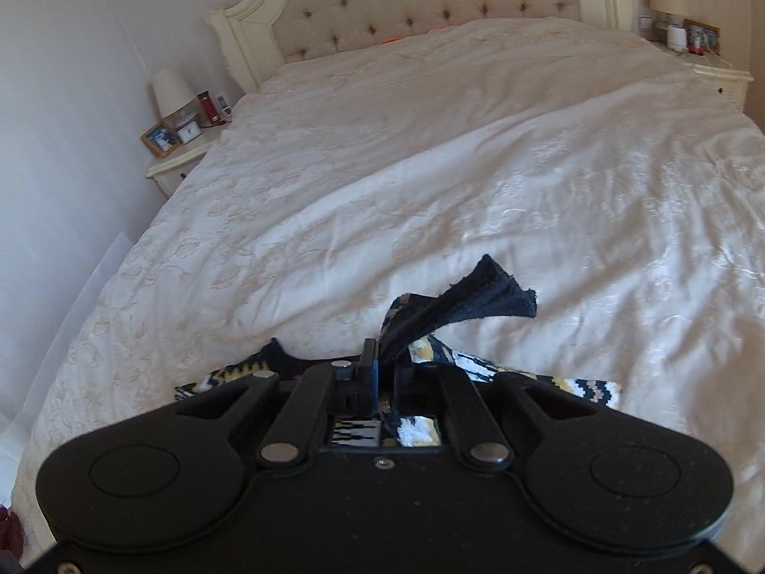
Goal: Fold small clothes
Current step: 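Lift the cuff and fold the sleeve across the body, open the right gripper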
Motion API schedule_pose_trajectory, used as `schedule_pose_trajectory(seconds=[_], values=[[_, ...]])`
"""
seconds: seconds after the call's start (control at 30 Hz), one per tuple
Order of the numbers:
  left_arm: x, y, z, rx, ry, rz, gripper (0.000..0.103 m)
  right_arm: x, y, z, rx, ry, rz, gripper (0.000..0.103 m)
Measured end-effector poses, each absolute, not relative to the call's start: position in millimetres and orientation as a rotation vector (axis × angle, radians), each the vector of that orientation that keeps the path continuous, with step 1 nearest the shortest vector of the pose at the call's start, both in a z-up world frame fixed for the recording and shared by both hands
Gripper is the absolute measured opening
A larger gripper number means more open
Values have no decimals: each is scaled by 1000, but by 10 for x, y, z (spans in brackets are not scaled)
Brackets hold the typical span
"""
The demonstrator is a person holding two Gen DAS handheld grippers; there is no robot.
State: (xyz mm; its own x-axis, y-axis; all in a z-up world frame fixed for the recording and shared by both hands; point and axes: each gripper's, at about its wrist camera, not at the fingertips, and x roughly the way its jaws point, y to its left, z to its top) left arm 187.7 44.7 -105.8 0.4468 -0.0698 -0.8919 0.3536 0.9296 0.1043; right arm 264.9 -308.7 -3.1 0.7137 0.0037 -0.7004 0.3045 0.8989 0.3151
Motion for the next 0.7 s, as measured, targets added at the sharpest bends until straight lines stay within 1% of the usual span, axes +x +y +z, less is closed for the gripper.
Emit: schedule_pose_trajectory(seconds=[0.1, 0.23, 0.4, 0.47, 0.57, 0.6, 0.63, 0.67, 0.7], values=[[1947, 571, -1035, 320, 1050, -257, 100, 2913, -2639, -260, 416, 813, -99, 10], [2035, 707, -1020, 283, 1048, -238, 100, 3115, -2125, -595, 381, 887, -36, 10], [2096, 758, -1000, 236, 1040, -234, 100, 3184, -1740, -872, 316, 941, -7, 10], [2111, 729, -987, 228, 1028, -247, 100, 3178, -1646, -924, 305, 938, 22, 13], [2151, 633, -962, 228, 1012, -266, 100, 3112, -1563, -961, 254, 911, 79, 40], [2168, 590, -951, 229, 1003, -277, 100, 3073, -1554, -968, 234, 903, 87, 60], [2186, 544, -941, 232, 997, -290, 100, 3021, -1571, -970, 220, 891, 84, 76], [2213, 475, -940, 237, 992, -304, 100, 2957, -1600, -970, 207, 876, 76, 79], [2239, 413, -936, 241, 988, -318, 100, 2902, -1636, -975, 197, 873, 66, 78]])
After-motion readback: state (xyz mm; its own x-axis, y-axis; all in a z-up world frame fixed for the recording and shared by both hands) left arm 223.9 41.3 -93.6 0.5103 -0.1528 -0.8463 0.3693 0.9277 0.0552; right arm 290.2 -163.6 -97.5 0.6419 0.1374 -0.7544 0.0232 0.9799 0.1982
